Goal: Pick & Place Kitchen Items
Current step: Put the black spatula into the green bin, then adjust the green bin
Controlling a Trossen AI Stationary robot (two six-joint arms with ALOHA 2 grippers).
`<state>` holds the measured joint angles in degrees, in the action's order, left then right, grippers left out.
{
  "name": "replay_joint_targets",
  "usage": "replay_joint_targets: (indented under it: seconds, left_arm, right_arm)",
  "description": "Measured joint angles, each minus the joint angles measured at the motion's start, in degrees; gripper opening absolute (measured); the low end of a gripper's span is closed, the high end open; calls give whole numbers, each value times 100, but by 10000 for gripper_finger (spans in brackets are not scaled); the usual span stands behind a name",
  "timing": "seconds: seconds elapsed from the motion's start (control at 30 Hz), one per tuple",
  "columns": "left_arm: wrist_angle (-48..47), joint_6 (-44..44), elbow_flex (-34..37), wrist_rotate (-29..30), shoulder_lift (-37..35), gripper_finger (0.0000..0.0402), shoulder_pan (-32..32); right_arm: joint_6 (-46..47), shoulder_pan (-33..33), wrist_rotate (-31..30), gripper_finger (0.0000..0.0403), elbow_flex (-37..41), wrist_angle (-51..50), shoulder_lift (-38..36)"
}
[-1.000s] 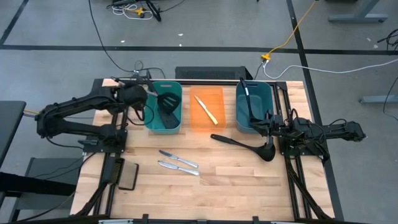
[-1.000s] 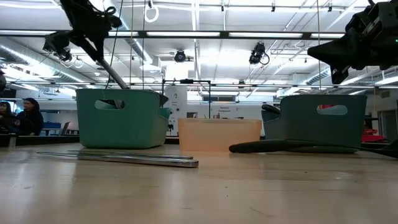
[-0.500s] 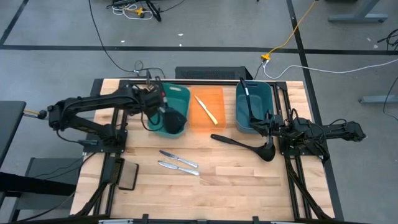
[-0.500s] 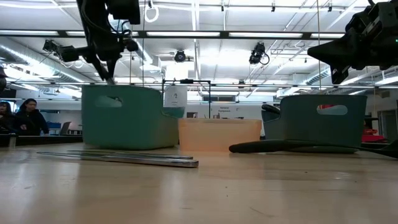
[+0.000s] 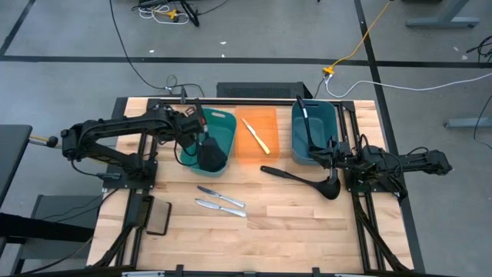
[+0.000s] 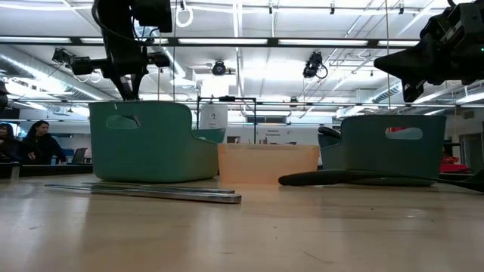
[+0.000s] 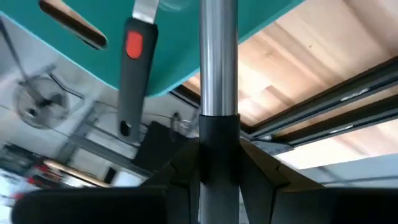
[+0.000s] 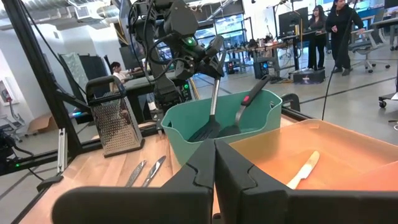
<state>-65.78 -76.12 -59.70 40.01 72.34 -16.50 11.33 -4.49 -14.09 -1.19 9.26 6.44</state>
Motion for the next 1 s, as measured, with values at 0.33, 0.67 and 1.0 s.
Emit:
replay_joint_targets:
  seconds: [0.33,0.67,1.0]
  left_arm:
    - [523,-1624,2,-133,0,88,-56]
    - [1034,-1975,2,-614,285,103,-183]
    - [1042,-14,2,-47,503,157,-360]
  right_arm:
    - [-2,0,0,7,0,-7,0]
    - [-37,0,3,7,0,-42,0]
    - [-31,0,2,7,0,-83,0]
